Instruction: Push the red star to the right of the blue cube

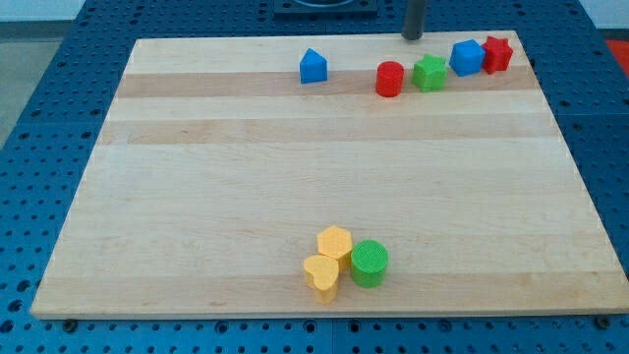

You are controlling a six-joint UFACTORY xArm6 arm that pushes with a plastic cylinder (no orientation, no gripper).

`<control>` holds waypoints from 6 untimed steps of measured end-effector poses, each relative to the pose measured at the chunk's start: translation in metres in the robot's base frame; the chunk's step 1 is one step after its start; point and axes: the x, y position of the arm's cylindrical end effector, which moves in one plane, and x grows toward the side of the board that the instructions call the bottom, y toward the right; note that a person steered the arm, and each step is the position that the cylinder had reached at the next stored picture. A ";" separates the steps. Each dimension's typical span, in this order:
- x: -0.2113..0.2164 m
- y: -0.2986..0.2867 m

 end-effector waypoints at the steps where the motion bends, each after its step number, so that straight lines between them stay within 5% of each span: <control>1: 0.000 0.072; 2: 0.010 0.170; 3: 0.023 0.203; 6: 0.059 0.104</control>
